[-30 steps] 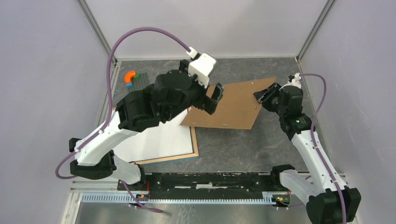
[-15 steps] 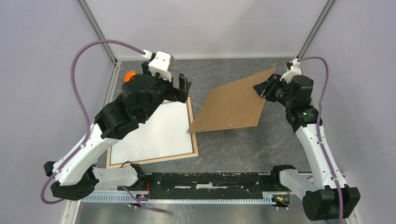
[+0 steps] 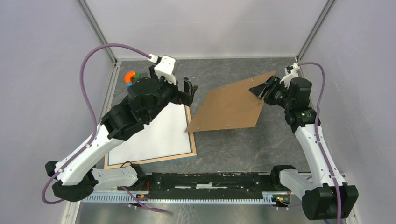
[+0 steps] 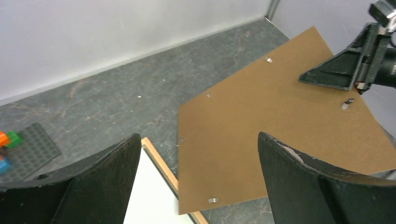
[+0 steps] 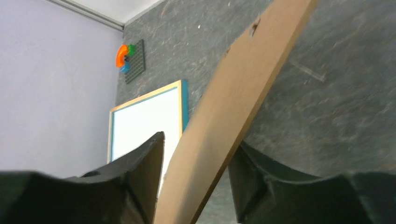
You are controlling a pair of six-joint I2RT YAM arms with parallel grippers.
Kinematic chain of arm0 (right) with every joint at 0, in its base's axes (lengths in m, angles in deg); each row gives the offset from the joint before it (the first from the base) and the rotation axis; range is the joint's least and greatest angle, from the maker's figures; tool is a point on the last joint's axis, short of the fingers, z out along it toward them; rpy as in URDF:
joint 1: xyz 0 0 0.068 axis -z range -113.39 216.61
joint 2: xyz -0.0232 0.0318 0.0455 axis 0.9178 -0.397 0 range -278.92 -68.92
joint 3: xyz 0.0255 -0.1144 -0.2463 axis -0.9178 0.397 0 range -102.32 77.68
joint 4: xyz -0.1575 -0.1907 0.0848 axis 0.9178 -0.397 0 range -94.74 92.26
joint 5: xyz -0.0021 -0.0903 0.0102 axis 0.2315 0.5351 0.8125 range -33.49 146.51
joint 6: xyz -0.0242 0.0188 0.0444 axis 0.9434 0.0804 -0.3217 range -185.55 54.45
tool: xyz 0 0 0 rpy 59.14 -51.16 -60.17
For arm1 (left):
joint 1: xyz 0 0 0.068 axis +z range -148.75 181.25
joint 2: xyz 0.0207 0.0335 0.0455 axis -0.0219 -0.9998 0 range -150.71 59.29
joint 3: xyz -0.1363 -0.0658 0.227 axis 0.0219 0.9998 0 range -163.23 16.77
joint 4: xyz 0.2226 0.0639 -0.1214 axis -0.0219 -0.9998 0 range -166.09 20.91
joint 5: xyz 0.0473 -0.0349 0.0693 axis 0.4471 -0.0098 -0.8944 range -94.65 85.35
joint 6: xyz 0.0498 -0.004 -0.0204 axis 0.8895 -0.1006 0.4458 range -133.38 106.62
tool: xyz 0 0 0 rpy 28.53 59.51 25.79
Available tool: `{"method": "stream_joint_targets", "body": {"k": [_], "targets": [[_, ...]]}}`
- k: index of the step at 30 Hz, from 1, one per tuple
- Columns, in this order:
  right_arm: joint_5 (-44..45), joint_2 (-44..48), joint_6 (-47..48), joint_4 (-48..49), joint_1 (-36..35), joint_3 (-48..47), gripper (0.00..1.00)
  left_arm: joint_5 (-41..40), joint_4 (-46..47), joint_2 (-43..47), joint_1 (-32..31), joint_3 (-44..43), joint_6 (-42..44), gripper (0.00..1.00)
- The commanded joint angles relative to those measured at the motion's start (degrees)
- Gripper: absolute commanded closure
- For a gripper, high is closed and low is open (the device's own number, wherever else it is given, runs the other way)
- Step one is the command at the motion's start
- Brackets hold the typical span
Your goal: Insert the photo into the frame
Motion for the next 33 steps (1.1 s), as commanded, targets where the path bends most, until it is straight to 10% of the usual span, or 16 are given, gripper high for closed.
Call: {"method": "stream_joint_targets", "body": {"k": [1, 6, 11, 20, 33], "targets": [[-2.9, 1.5, -6.5, 3.6, -0.4, 3.7, 0.35, 4.3, 2.3, -1.2, 0.2, 0.4, -4.7, 0.0], [-1.1, 1.8, -6.0, 0.4, -0.4, 2.8, 0.22, 3.6, 2.8, -0.2, 0.2, 1.0, -4.7, 0.0], [5.3, 3.1, -6.1, -4.0, -0.4, 3.2, 0.5, 3.9, 3.0, -0.2, 0.2, 1.2, -4.8, 0.0], [7.0, 5.8, -6.3, -6.9, 0.4, 4.0, 0.36, 4.3, 2.8, -0.9, 0.3, 1.2, -4.9, 0.0], [14.7, 11.2, -9.1, -3.8, 1.6, 10.8, 1.0, 5.6, 2.9, -1.2, 0.5, 1.5, -5.7, 0.0]]}}
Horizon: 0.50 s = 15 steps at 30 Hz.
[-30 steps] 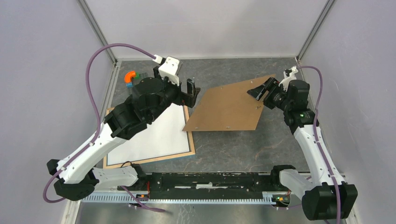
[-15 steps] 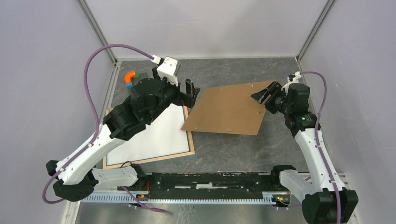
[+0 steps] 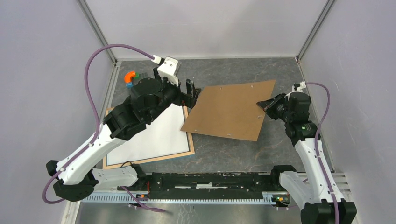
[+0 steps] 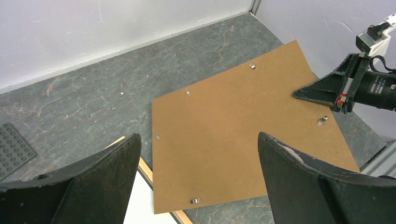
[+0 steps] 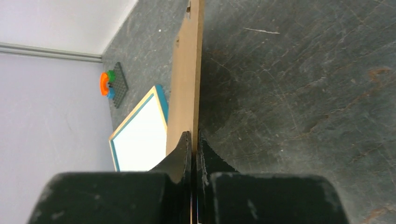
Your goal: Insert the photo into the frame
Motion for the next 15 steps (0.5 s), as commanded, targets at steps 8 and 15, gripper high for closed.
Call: {"method": "stream_joint_targets", "body": {"k": [8, 15], "targets": [[-1.3, 3.1, 11.8, 7.8, 0.8, -8.9, 1.0, 2.2, 2.3, 0.5, 0.3, 0.4, -3.5, 0.0], [-16.2, -3.0, 6.6, 12.6, 0.8, -14.5, 1.0, 4.6, 3.6, 2.1, 0.3, 1.2, -4.6, 0.0]]}}
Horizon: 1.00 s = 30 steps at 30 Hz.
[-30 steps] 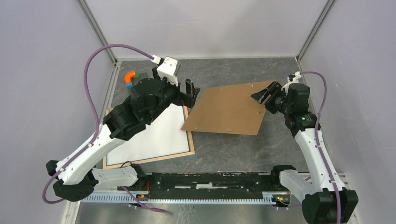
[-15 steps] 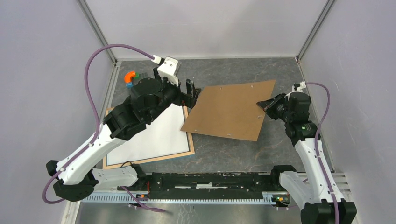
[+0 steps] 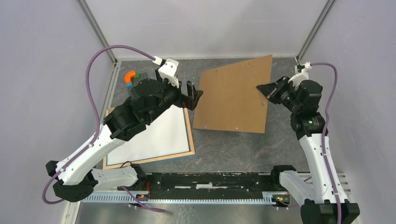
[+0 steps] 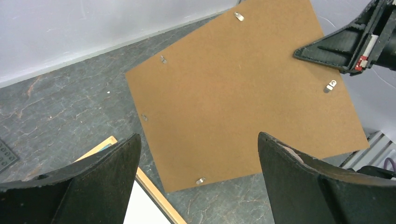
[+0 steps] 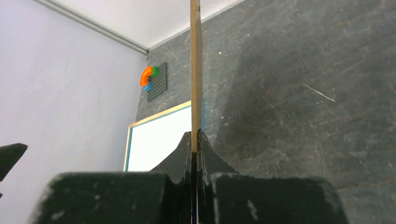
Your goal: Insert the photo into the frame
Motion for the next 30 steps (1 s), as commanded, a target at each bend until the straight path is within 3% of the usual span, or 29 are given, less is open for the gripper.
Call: {"method": "stream_joint_targets", "body": {"k": [1, 11, 16, 20, 30], "targets": [[-9.6, -3.1, -1.4, 8.3, 0.5, -4.2, 1.0, 1.9, 3.7, 2.2, 0.2, 0.7, -3.5, 0.0], [-18.5, -9.4, -18.8, 26.6, -2.3, 2.0, 1.0, 5.9, 9.8, 7.4, 0.3, 5.0, -3.6, 0.0], [-15.0, -12.1, -13.7, 18.6, -2.2, -9.1, 1.0, 4.6, 9.1, 7.5, 0.5, 4.7, -3.1, 0.0], [-15.3, -12.9, -15.5, 20.5, -3.0, -8.7, 1.0, 4.7, 9.5, 8.6, 0.6, 5.0, -3.4, 0.0], [-5.7, -19.4, -23.9, 39.3, -21.2, 1.2, 1.0, 5.3, 10.2, 8.5, 2.5, 5.7, -3.9, 0.0]]}}
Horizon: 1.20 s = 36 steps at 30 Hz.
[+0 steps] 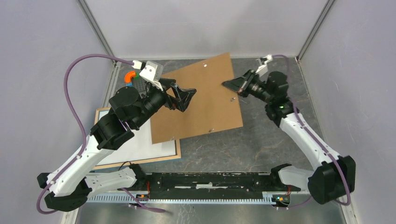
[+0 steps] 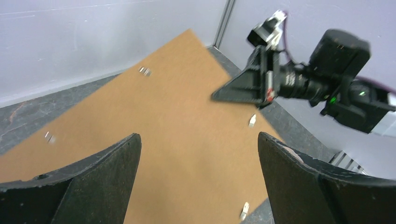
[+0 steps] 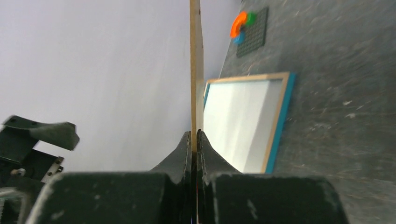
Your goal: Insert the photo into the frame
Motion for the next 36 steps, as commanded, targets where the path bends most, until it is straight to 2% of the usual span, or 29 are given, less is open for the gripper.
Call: {"method": "stream_joint_targets", "body": {"k": [1, 8, 15, 19, 22, 36], "targets": [[5.6, -4.5, -7.7, 16.8, -8.2, 3.4, 1.0, 0.5, 2.5, -0.1, 0.9, 0.1, -2.5, 0.0], [14.1, -17.9, -12.5, 31.6, -21.8, 4.5, 1.0, -2.2, 0.7, -0.9, 2.4, -0.9, -1.5, 0.0], [21.3, -30.7, -17.8, 41.4, -29.7, 0.5, 1.0, -1.9, -0.1, -2.0, 5.1, -1.5, -1.6, 0.0], [24.6, -36.3, -20.2, 45.5, -32.3, -1.7, 1.0, -1.3, -0.6, -2.1, 7.1, -1.8, -1.7, 0.0], [25.7, -39.3, -22.5, 48.7, -33.1, -2.9, 1.0, -3.7, -1.9, -2.3, 8.2, -2.6, -0.2, 0.0], [26.3, -49.8, -23.8, 48.1, -36.0, -11.4, 1.0, -0.8, -6.1, -2.7, 18.1, -6.3, 3.5, 0.0]]}}
